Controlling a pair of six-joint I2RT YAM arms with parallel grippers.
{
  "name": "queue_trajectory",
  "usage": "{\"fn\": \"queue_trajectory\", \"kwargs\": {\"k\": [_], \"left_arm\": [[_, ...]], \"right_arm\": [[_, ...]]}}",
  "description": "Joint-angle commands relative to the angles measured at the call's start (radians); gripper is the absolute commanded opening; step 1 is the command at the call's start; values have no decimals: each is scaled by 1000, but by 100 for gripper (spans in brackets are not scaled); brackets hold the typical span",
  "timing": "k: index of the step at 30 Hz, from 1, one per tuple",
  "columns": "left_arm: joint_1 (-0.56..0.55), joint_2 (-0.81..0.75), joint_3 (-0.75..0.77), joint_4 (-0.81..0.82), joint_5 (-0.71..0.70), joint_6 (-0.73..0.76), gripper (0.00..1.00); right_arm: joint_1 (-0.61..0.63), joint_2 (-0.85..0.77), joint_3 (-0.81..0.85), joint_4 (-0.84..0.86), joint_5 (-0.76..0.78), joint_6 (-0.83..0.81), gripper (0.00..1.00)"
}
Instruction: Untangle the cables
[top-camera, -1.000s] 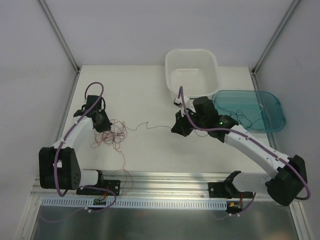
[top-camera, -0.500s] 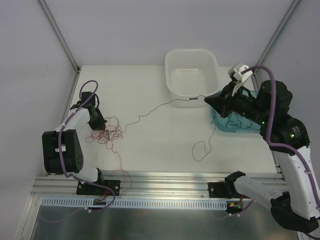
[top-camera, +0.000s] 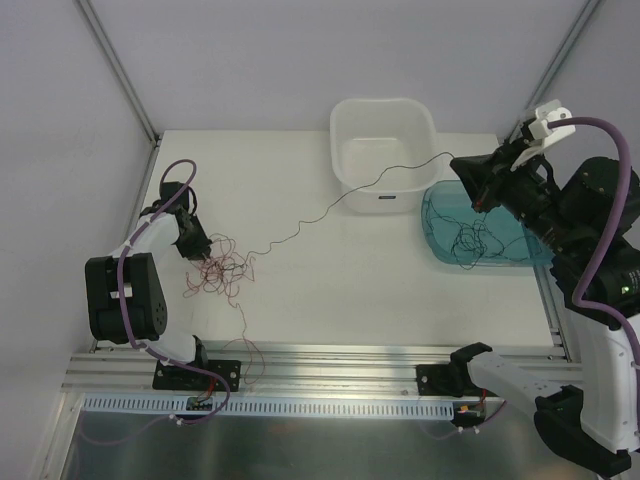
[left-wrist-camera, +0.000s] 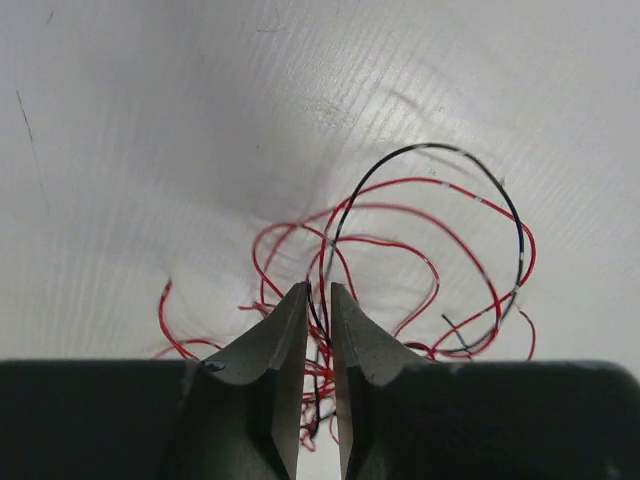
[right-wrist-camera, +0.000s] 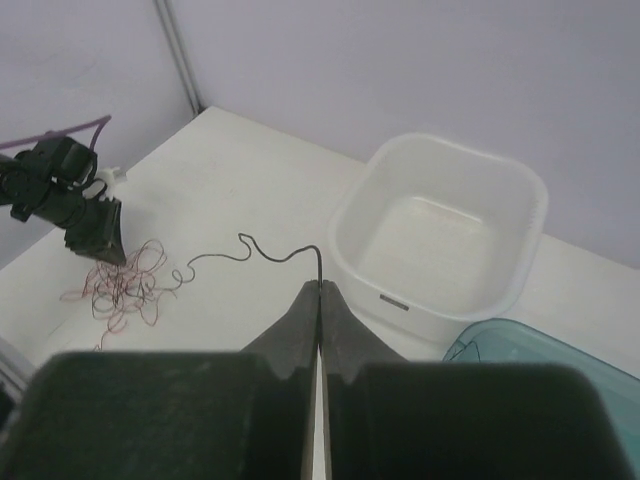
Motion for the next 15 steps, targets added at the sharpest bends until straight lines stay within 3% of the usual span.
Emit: {"fn": "queue_trajectory", "kwargs": {"k": [1, 4, 8, 11, 15], "left_arm": [[8, -10, 18, -10, 4, 21, 15], [8, -10, 20, -11, 1, 22, 15], [6, -19, 18, -10, 27, 17, 15], [6, -23, 14, -5, 81, 14, 15], [3, -34, -5, 4, 163, 13, 21]], "right_arm": [[-16, -3, 56, 89, 61, 38, 1], [-20, -15, 47, 126, 42, 49, 1], [-20, 38, 12, 82, -156, 125, 1], [-19, 29, -224, 202, -290, 241, 1], [28, 58, -485, 223, -266, 263, 1]]}}
